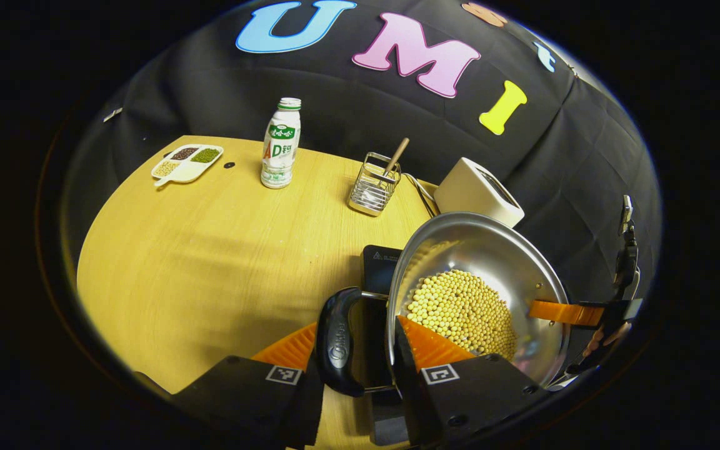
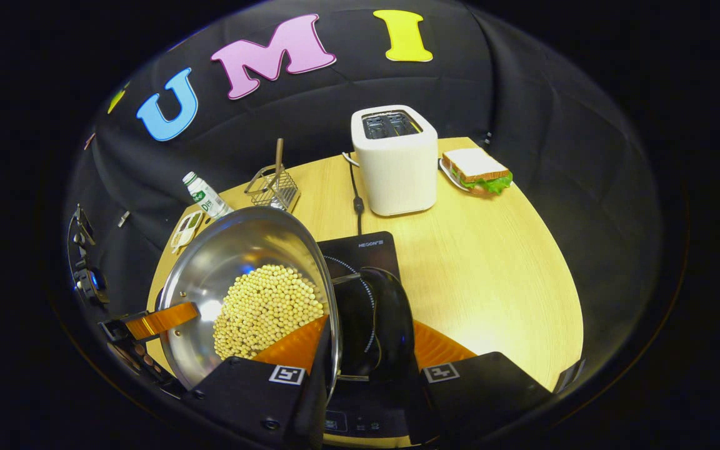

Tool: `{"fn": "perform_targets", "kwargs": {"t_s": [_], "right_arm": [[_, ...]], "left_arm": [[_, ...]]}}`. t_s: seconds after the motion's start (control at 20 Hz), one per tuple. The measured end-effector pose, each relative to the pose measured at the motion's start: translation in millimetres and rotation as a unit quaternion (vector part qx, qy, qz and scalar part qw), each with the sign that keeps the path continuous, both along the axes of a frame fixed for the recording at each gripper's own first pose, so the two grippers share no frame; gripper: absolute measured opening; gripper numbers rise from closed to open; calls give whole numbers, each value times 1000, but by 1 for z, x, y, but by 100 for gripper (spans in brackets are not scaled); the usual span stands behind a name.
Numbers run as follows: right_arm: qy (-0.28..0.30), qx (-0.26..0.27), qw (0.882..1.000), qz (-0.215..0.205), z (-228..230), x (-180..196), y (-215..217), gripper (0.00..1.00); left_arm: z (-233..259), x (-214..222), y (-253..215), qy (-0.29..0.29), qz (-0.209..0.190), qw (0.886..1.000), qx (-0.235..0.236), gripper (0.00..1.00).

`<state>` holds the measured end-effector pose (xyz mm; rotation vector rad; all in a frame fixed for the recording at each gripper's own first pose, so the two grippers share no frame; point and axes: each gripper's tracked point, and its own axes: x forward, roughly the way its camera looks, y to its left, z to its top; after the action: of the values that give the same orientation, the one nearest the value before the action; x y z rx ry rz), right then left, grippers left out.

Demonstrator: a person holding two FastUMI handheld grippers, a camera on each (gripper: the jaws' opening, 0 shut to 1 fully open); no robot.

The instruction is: First push the handle of the pot to place it horizontally, then grasp the pot with both hands and set it on the induction cooktop.

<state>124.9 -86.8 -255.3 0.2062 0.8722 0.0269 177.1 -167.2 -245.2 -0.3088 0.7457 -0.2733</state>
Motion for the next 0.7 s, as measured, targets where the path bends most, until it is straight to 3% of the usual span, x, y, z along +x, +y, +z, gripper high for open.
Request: {"fn": "perform_targets", "kwargs": {"t_s": [0.7], "right_arm": [[20, 12, 1000, -17, -41, 18, -23, 55]], "left_arm": [[-25, 26, -21, 1, -5, 999, 33, 55]]}}
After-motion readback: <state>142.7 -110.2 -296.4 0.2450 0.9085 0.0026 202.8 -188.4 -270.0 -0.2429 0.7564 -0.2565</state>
